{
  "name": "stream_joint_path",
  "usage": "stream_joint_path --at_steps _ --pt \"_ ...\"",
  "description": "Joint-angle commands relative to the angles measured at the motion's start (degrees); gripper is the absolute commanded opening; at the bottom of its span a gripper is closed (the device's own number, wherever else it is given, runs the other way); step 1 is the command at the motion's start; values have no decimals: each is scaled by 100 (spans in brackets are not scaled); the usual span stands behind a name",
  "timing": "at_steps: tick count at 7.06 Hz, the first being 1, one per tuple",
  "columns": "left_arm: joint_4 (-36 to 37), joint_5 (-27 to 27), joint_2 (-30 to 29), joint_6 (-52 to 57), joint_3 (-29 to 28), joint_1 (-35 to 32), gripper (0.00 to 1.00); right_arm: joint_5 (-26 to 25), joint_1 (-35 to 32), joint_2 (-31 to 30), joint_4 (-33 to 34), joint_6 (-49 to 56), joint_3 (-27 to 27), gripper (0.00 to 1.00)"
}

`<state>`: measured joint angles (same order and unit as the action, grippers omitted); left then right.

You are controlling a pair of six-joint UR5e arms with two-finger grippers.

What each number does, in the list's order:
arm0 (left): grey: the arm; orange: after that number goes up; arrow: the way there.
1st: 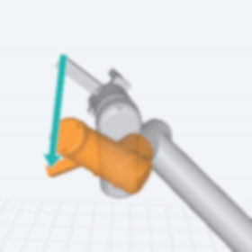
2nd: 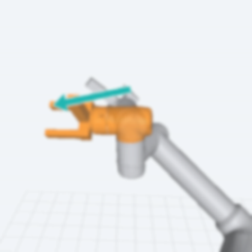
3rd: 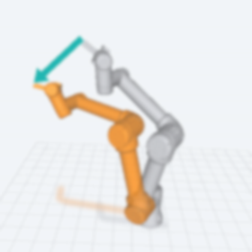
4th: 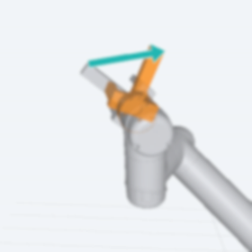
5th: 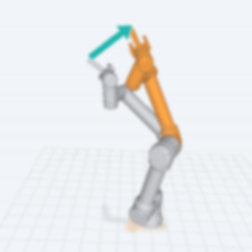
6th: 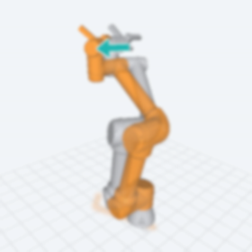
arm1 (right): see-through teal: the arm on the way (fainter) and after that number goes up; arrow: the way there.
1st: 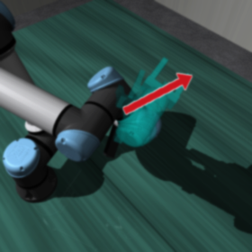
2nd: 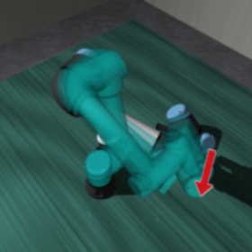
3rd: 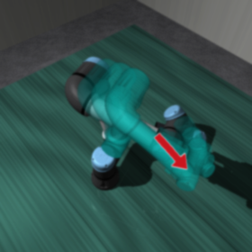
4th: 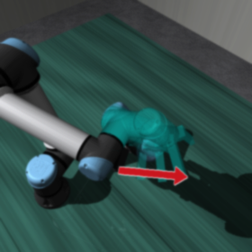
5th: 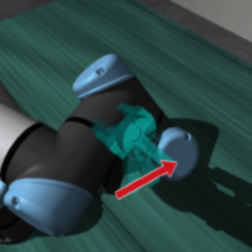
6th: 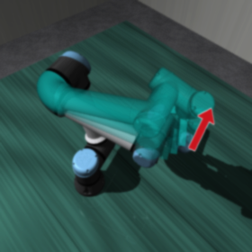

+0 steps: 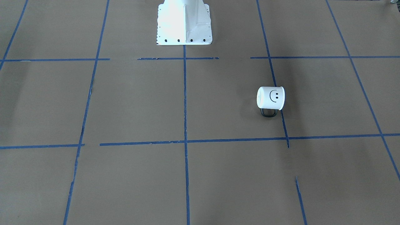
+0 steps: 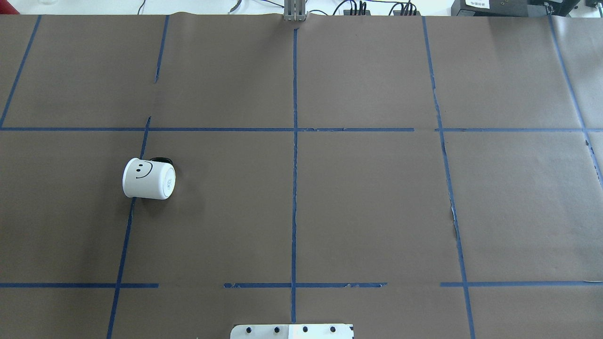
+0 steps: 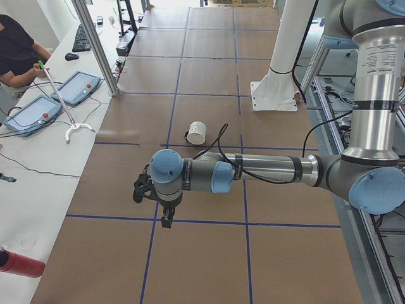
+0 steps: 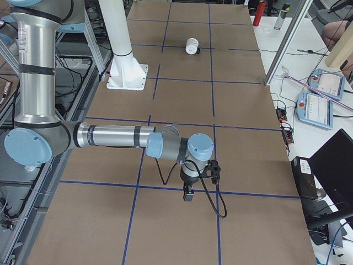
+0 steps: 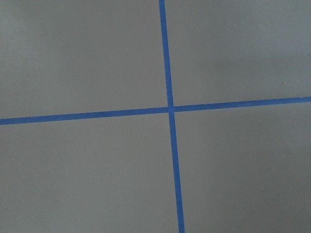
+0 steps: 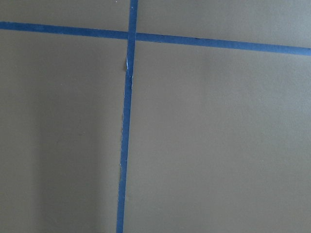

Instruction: Flip mug

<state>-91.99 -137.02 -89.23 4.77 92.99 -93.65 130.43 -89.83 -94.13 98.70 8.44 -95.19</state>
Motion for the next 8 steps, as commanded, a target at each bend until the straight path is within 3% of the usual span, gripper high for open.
stream_joint_path --at_steps 1,5,7,8 --pt "-21 44 -24 41 25 22 100 0 0 0 0 0 9 100" --pt "33 -18 238 32 158 57 100 0 0 0 0 0 9 100" --pt "-292 -586 248 -125 193 101 100 0 0 0 0 0 0 100" --pt "-354 -728 222 -996 245 267 100 0 0 0 0 0 0 100"
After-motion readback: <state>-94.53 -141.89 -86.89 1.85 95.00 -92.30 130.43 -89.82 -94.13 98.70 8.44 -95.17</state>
